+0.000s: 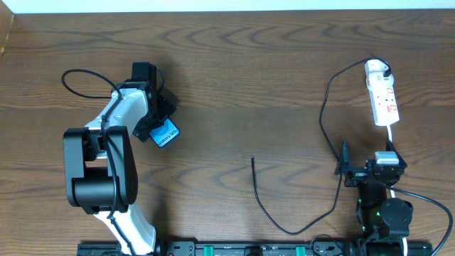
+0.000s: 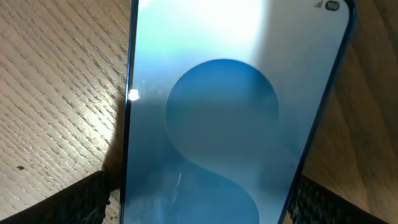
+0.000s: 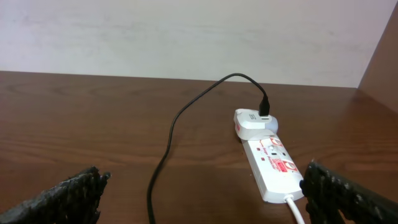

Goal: Plug charger to phone and switch on socket

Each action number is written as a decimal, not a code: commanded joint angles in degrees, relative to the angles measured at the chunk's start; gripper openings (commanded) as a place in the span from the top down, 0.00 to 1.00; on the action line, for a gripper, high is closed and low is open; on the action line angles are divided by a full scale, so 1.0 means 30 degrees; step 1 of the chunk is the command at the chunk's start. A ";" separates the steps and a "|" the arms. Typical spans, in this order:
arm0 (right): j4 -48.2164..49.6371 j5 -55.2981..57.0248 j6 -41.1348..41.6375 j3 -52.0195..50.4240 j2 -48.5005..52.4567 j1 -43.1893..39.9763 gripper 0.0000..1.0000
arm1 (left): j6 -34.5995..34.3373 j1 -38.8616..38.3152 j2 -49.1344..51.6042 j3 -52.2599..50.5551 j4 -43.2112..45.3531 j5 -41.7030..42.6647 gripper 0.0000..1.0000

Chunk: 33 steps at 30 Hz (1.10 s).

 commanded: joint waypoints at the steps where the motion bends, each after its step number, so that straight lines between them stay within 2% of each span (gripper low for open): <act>1: -0.0058 -0.0036 -0.0240 -0.0029 -0.0117 -0.0007 0.01 | -0.0379 0.0168 0.0437 -0.0153 -0.0197 0.0452 0.10; 33: -0.0058 -0.0036 -0.0233 -0.0029 -0.0117 -0.0007 0.01 | -0.0393 0.0780 0.2186 -0.0146 -0.0415 0.2594 0.10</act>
